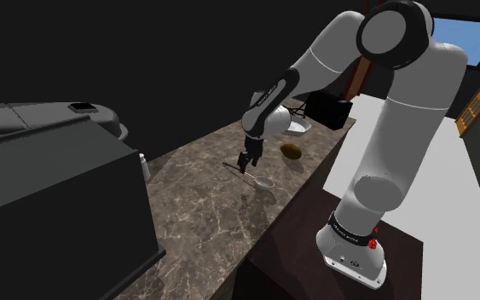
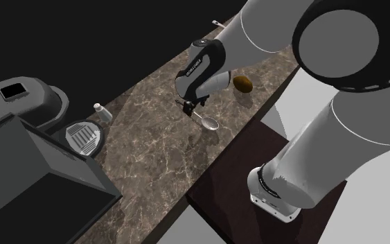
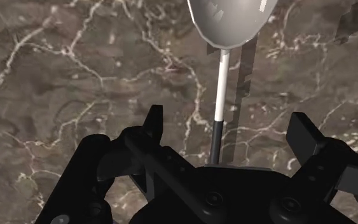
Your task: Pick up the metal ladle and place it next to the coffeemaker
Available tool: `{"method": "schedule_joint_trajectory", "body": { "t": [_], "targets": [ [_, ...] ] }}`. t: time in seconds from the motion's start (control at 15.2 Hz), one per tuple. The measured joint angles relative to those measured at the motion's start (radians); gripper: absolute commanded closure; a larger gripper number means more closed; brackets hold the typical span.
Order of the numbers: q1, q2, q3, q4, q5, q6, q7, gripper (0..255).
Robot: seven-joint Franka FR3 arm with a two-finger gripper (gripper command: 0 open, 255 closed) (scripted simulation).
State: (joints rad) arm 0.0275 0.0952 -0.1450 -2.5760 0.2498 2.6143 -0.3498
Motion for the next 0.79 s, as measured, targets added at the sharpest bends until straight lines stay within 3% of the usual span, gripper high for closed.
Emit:
{"method": "schedule_joint_trajectory", "body": {
  "t": [0.33,0.79],
  "targets": [
    [-0.003,0.074,0.018,0.005,0.054,0.067,-0.04,0],
    [-0.004,0.086,0.022,0.007,0.062,0.077,-0.045,0]
  ]
}}
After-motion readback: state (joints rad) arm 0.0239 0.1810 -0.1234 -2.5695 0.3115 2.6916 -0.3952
